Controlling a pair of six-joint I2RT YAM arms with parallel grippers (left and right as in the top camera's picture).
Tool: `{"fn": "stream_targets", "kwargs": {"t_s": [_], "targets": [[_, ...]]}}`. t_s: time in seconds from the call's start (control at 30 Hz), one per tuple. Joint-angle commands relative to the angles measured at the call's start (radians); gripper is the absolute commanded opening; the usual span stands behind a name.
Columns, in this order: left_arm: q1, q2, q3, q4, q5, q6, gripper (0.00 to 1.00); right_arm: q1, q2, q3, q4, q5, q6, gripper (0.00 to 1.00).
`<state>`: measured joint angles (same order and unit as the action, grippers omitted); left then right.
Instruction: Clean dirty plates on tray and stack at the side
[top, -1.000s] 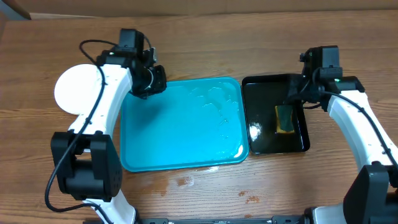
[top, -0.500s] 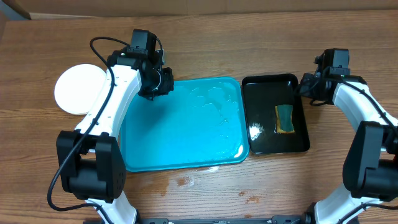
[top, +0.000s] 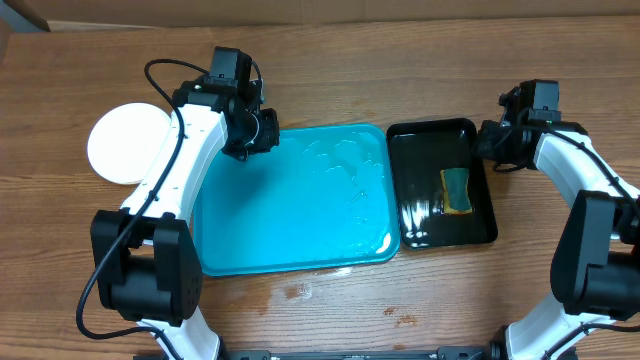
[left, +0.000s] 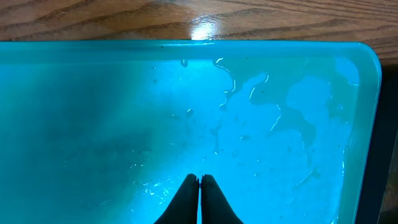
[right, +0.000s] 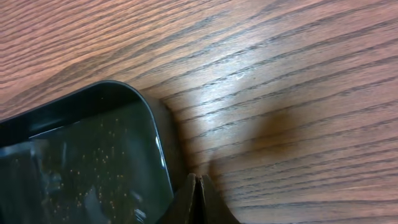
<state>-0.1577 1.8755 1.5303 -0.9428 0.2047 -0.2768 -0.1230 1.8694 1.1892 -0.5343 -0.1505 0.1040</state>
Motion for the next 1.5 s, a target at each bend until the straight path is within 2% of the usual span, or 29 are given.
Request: {"fn": "stream_targets", "kwargs": {"t_s": [0.0,0.2,0.4,0.47,0.57,0.6,0.63,0.67,0.87,1.47], "targets": [[-0.006,-0.024,-0.010,0.005,-0.006,0.023,0.07,0.004,0.003,0.009,0.002,-0.039,-0.008,0.04],[-0.006,-0.024,-0.010,0.012,-0.011,0.023,0.07,-0.002,0.001,0.097,-0.043,-0.009,-0.008,0.08],[-0.006,-0.024,-0.010,0.016,-0.037,0.023,0.11,0.033,-0.002,0.325,-0.359,-0.085,-0.009,0.29],[-0.006,-0.024,-0.010,0.020,-0.037,0.023,0.24,0.056,-0.002,0.368,-0.430,-0.111,-0.009,0.36],[-0.006,-0.024,-0.010,0.021,-0.037,0.023,0.63,0.097,-0.002,0.381,-0.470,-0.159,-0.008,0.52],[-0.006,-0.024,-0.010,0.020,-0.037,0.023,0.84,0.109,-0.002,0.381,-0.473,-0.167,-0.008,0.61],[-0.006,-0.024,-0.010,0.020,-0.037,0.023,1.00,0.122,-0.002,0.381,-0.475,-0.166,-0.007,0.76],[-0.006,-0.024,-0.010,0.020,-0.037,0.023,1.00,0.136,-0.002,0.381,-0.475,-0.166,-0.007,1.00],[-0.006,-0.024,-0.010,0.020,-0.037,0.023,1.00,0.180,-0.002,0.381,-0.474,-0.166,-0.007,1.00],[-0.006,-0.024,-0.010,0.020,-0.037,0.023,1.00,0.180,-0.002,0.381,-0.473,-0.166,-0.008,1.00]]}}
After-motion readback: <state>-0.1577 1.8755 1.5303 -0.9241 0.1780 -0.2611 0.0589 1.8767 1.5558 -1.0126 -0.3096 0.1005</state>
